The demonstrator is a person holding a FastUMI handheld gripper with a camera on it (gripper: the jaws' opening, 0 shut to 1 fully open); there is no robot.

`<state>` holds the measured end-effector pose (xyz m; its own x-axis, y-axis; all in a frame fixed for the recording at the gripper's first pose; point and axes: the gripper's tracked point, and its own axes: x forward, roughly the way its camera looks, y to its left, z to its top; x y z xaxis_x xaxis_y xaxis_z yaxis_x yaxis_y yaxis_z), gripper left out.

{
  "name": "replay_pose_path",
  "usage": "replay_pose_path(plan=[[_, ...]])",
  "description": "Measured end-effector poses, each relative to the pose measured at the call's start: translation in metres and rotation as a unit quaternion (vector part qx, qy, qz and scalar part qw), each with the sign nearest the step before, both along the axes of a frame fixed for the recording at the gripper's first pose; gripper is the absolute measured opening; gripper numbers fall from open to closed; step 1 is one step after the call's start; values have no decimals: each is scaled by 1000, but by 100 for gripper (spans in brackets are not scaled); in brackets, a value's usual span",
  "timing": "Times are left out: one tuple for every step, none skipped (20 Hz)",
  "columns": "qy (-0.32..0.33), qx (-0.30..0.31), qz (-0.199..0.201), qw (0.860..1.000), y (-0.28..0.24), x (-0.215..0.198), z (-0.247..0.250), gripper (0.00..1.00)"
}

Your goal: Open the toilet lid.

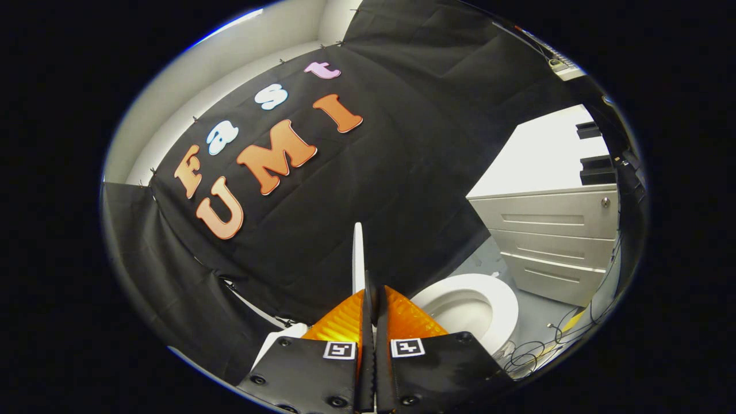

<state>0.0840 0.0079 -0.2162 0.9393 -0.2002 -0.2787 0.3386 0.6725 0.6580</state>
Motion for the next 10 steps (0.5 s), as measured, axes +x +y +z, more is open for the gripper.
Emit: replay_pose_path(plan=[[-4, -1, 3, 1000, 6, 1, 5, 9], [-6, -3, 6, 1000, 12, 2, 9, 9], [-6, -10, 10, 1000, 18, 3, 13, 9], [-4, -20, 15, 1000, 23, 4, 16, 9], [-1, -30, 18, 999, 28, 6, 19, 9], [-1, -35, 19, 999, 32, 8, 24, 9], [-1, -37, 19, 999, 37, 8, 29, 9], [-2, -41, 17, 999, 40, 10, 33, 9], [-3, -52, 12, 999, 43, 13, 36, 9], [-3, -64, 10, 998, 46, 15, 41, 9]])
